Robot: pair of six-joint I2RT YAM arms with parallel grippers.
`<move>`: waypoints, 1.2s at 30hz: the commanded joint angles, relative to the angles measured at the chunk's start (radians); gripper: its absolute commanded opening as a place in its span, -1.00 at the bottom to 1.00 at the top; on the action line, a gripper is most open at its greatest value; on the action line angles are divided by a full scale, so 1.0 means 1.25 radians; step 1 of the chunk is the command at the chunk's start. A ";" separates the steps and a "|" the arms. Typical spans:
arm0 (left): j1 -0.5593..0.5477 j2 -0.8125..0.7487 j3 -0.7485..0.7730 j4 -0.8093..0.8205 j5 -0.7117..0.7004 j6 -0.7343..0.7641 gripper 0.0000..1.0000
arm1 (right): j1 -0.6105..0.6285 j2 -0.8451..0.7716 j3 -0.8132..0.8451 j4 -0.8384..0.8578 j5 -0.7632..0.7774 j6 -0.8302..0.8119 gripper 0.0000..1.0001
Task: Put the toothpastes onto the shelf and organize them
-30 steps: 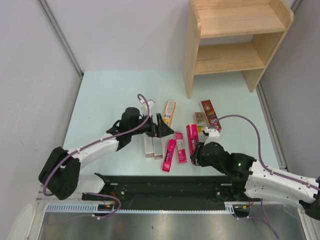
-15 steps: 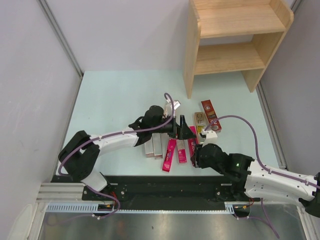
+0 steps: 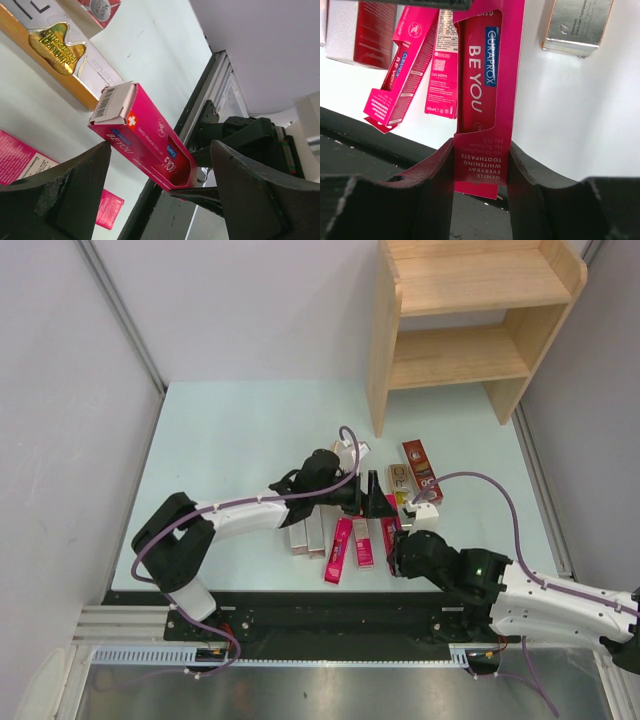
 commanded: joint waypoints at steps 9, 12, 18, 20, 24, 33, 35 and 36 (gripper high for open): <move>-0.016 0.010 0.017 -0.020 -0.027 -0.014 0.73 | 0.026 -0.043 0.051 0.078 0.034 0.004 -0.48; -0.016 0.012 -0.024 0.146 0.036 -0.056 0.64 | 0.028 -0.032 0.051 0.087 0.023 -0.001 -0.48; -0.016 0.026 -0.041 0.245 0.091 -0.106 0.09 | 0.034 -0.010 0.051 0.101 0.016 -0.002 -0.45; -0.016 0.023 -0.041 0.241 0.089 -0.106 0.02 | 0.037 -0.003 0.052 0.103 0.015 -0.001 -0.42; -0.015 0.016 -0.048 0.245 0.087 -0.106 -0.06 | 0.036 -0.001 0.051 0.105 0.020 0.004 -0.32; 0.062 -0.027 -0.118 0.376 0.153 -0.189 -0.21 | 0.036 -0.002 0.062 0.139 0.009 -0.008 0.40; 0.088 -0.045 -0.136 0.371 0.168 -0.188 -0.21 | 0.036 0.011 0.072 0.154 0.015 -0.024 0.45; 0.115 -0.063 -0.143 0.360 0.174 -0.185 -0.21 | 0.033 0.016 0.085 0.156 0.017 -0.028 0.49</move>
